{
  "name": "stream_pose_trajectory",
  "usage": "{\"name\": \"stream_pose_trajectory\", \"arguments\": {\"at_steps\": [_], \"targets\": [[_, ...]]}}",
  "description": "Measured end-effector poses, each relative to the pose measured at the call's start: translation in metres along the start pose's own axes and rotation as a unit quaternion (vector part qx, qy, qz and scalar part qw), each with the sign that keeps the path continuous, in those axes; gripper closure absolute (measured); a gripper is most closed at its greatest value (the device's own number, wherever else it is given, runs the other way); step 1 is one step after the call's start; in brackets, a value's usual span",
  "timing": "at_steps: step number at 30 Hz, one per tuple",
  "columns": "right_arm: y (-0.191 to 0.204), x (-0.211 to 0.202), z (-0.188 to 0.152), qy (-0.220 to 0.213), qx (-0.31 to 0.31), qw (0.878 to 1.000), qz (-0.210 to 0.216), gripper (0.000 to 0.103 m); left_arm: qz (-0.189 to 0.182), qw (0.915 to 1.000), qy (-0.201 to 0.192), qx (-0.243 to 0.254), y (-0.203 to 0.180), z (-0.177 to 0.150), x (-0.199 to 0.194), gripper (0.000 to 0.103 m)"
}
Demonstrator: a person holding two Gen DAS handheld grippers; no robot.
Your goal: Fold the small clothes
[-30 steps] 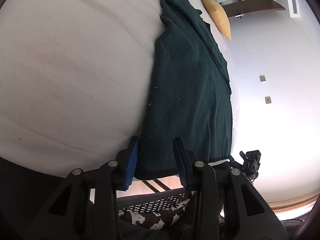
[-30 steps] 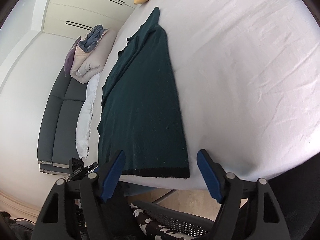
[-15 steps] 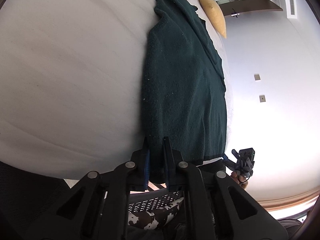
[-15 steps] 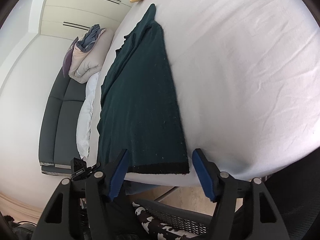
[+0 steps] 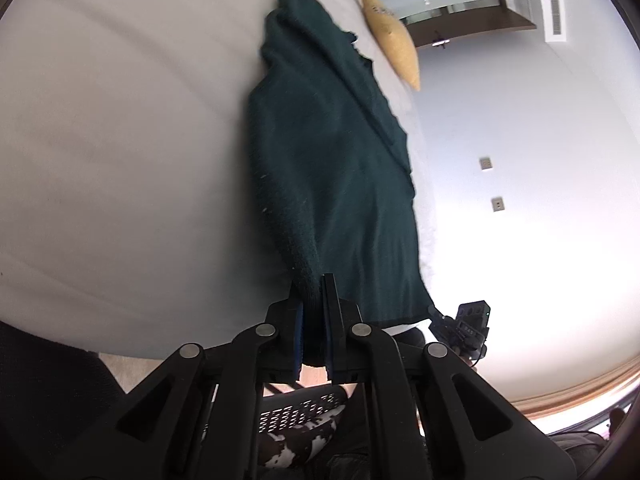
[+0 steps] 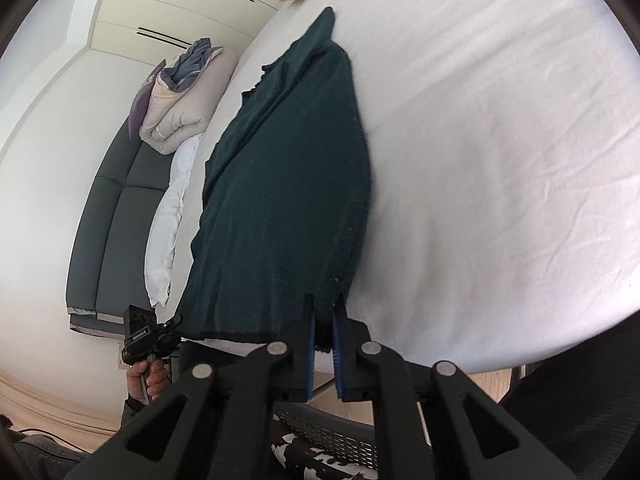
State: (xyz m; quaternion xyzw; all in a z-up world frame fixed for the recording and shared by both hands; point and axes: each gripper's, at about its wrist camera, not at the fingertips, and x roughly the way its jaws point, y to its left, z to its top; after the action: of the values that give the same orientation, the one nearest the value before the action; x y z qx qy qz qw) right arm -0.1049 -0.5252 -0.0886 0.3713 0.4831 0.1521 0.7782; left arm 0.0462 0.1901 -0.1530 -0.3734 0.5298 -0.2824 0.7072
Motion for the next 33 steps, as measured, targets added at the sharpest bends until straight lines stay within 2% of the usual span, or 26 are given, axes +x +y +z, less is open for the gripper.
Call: {"name": "stream_pose_trajectory", "arguments": {"at_steps": [11, 14, 21, 25, 28, 31, 33], "targets": [[0.037, -0.01, 0.028, -0.032, -0.023, 0.998, 0.047, 0.094, -0.083, 0.994, -0.072, -0.003, -0.034, 0.04, -0.02, 0.097], [0.048, -0.009, 0.048, -0.044, -0.022, 0.997, 0.065, 0.094, -0.095, 0.9913, -0.091, -0.004, -0.042, 0.057, -0.022, 0.097], [0.074, 0.004, 0.112, -0.077, -0.03, 0.994, 0.068, 0.095, -0.118, 0.9815, -0.15, -0.003, -0.06, 0.114, -0.036, 0.101], [0.083, 0.021, 0.147, -0.085, -0.027, 0.994, 0.063, 0.095, -0.106, 0.9802, -0.167, 0.003, -0.067, 0.146, -0.035, 0.101], [0.085, 0.036, 0.169, -0.087, -0.019, 0.994, 0.064, 0.095, -0.093, 0.9826, -0.16, 0.006, -0.065, 0.151, -0.029, 0.101], [0.085, 0.043, 0.171, -0.079, -0.013, 0.995, 0.065, 0.094, -0.029, 0.9906, -0.127, 0.042, -0.07, 0.132, -0.021, 0.099], [0.085, 0.041, 0.16, -0.073, -0.023, 0.995, 0.066, 0.094, 0.013, 0.9947, -0.086, 0.055, -0.063, 0.114, -0.01, 0.088]]}}
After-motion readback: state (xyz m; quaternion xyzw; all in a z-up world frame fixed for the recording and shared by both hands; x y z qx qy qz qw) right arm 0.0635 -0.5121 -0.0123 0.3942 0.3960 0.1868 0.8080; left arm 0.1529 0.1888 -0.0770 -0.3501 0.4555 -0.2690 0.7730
